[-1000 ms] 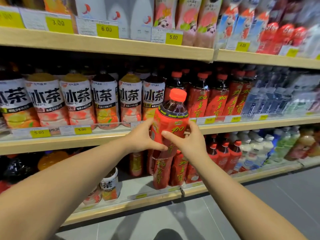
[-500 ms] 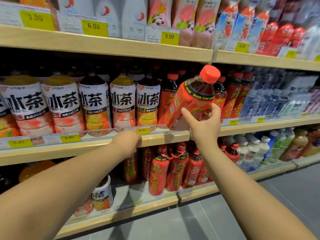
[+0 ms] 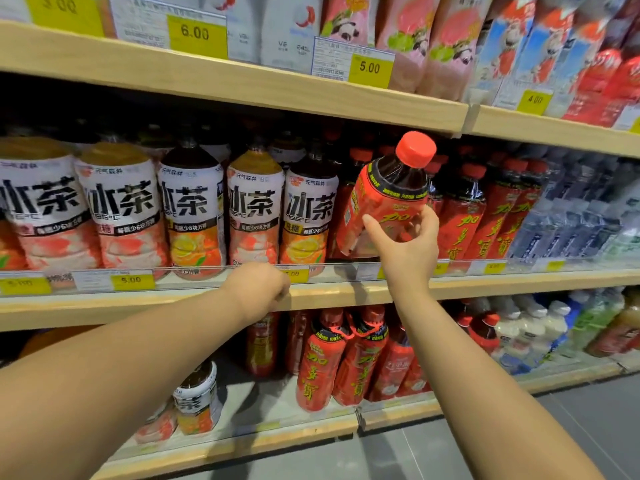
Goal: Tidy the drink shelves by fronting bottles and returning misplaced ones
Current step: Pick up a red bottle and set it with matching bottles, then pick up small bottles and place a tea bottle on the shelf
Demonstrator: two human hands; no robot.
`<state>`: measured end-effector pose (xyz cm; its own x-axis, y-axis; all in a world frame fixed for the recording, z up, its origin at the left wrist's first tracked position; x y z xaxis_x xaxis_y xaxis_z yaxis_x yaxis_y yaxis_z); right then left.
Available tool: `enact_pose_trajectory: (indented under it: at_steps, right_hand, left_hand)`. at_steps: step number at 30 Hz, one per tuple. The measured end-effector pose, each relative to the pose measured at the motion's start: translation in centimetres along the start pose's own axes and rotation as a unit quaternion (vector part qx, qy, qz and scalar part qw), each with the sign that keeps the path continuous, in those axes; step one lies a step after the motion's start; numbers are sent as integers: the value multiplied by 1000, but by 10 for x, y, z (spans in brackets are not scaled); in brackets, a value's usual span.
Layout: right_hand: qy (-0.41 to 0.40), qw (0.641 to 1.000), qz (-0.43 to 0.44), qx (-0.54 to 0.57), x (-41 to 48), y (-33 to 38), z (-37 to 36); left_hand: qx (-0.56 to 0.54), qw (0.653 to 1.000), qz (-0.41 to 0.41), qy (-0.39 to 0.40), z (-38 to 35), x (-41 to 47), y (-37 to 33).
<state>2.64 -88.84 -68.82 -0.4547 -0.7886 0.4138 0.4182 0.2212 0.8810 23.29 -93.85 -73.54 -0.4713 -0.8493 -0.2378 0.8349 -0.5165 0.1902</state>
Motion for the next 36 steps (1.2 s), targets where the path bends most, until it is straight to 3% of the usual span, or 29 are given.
enact_pose_trajectory:
  at_steps: [3, 17, 23, 28, 32, 36]
  right_hand:
    - [5, 1000, -5, -10, 7, -4, -8]
    - [84, 967, -79, -226, 33, -21, -35]
    - [114, 971, -18, -210, -1, -27, -38]
    - [194, 937, 128, -262, -64, -34, -63]
    - [259, 884, 211, -327, -104, -44, -99]
    - [277, 850, 260, -365, -131, -47, -141]
  left_hand:
    - [-1, 1000, 6, 17, 1, 2, -2]
    - [-42, 996, -26, -78, -20, 0, 9]
    - [-81, 989, -7, -122, -27, -8, 6]
    - [-185, 970, -42, -151, -53, -45, 16]
    - [-183, 952, 108, -223, -88, -86, 50]
    - [-146, 947, 220, -181, -127, -117, 87]
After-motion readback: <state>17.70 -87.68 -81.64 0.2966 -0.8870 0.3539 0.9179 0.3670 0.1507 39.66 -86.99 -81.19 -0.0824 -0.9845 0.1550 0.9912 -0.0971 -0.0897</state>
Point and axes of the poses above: each hand's wrist, its own x-axis towards the middle knuckle, its own z-axis out of the back of the hand, y = z × x, the point moved 2 cm from there along x, towards the middle knuckle, and after that the axes turned 11 degrees about y, right-handed, at the moved point
